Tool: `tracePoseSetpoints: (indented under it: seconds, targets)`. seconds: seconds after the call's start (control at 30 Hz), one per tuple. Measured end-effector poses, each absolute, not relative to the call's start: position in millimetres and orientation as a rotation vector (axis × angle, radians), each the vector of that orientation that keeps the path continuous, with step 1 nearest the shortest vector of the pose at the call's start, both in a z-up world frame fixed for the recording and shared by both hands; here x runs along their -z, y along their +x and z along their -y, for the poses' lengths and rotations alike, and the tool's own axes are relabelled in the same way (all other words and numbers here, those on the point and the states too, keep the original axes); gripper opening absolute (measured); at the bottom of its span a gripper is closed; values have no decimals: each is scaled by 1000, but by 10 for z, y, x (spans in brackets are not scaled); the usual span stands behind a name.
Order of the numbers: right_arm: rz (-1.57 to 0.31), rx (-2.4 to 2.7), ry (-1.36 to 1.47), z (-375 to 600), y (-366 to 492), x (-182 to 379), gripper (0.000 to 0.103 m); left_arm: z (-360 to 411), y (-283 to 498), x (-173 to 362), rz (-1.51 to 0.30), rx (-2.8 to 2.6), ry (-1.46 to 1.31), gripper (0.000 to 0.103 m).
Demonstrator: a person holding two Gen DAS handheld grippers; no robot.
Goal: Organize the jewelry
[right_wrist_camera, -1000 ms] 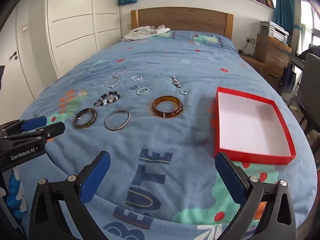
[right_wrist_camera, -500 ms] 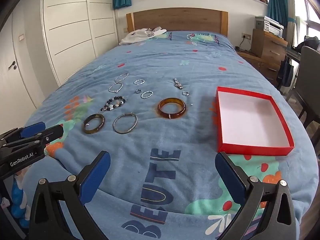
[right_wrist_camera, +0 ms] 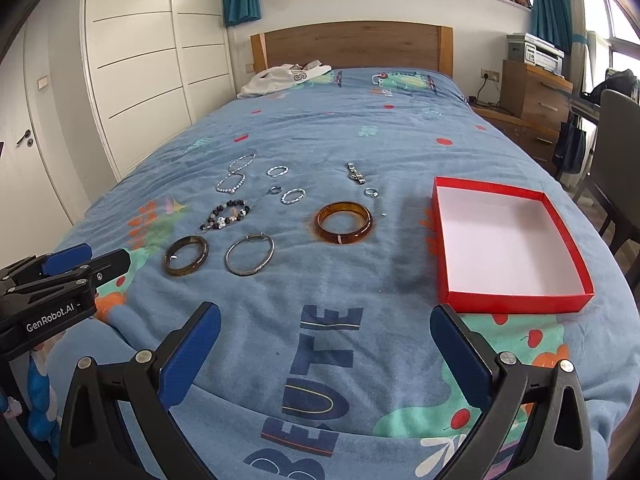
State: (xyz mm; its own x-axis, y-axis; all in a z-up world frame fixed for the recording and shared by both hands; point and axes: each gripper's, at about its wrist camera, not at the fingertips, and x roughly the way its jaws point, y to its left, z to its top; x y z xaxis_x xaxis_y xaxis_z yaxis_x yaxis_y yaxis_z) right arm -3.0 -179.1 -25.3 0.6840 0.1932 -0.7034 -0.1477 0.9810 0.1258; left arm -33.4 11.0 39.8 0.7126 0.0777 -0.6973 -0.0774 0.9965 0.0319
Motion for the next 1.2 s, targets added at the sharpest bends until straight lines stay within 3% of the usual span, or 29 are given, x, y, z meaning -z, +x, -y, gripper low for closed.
tracePoseSetpoints:
  seconds: [1.2]
  targets:
    - [-811, -200, 64, 1729, 139, 505, 102, -147, 70, -2, -859, -49, 0, 62]
